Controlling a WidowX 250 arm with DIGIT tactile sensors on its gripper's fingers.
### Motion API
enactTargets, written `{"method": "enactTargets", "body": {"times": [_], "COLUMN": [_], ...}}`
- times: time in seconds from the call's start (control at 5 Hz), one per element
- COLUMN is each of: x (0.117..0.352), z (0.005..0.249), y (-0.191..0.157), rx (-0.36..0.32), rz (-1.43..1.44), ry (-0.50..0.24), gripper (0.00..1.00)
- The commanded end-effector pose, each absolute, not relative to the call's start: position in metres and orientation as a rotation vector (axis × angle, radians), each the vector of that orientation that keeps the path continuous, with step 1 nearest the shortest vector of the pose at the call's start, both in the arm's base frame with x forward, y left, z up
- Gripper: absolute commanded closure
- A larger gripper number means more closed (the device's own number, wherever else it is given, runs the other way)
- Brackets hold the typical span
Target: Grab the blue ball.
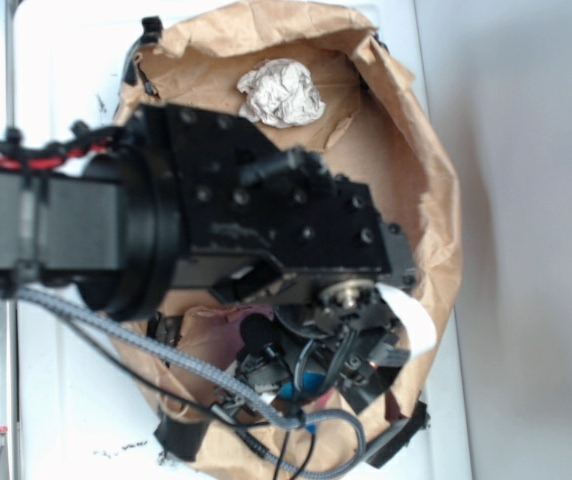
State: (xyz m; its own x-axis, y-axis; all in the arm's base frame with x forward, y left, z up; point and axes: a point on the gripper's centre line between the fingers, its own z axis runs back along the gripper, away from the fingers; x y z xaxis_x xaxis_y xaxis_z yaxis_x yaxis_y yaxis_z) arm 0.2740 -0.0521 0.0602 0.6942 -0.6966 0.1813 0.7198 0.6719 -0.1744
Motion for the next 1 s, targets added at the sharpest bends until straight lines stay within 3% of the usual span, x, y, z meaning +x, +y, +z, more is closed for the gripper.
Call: {"method": "enactTargets", "body": {"times": [0.0, 0.2, 0.4, 0.8], "x": [0.264, 0.266, 0.271, 0.276], "z": [0.049, 0.046, 0.045, 0.05], "y": [-0.076, -0.077, -0.07, -0.062], "rx": [-0.3, -0.355, -0.319, -0.292], "rz": [-0.936, -0.948, -0.926, -0.893], "ry": [-0.111, -0.124, -0.175, -0.203], "gripper": [0.0, 0.0, 1.0, 1.0]}}
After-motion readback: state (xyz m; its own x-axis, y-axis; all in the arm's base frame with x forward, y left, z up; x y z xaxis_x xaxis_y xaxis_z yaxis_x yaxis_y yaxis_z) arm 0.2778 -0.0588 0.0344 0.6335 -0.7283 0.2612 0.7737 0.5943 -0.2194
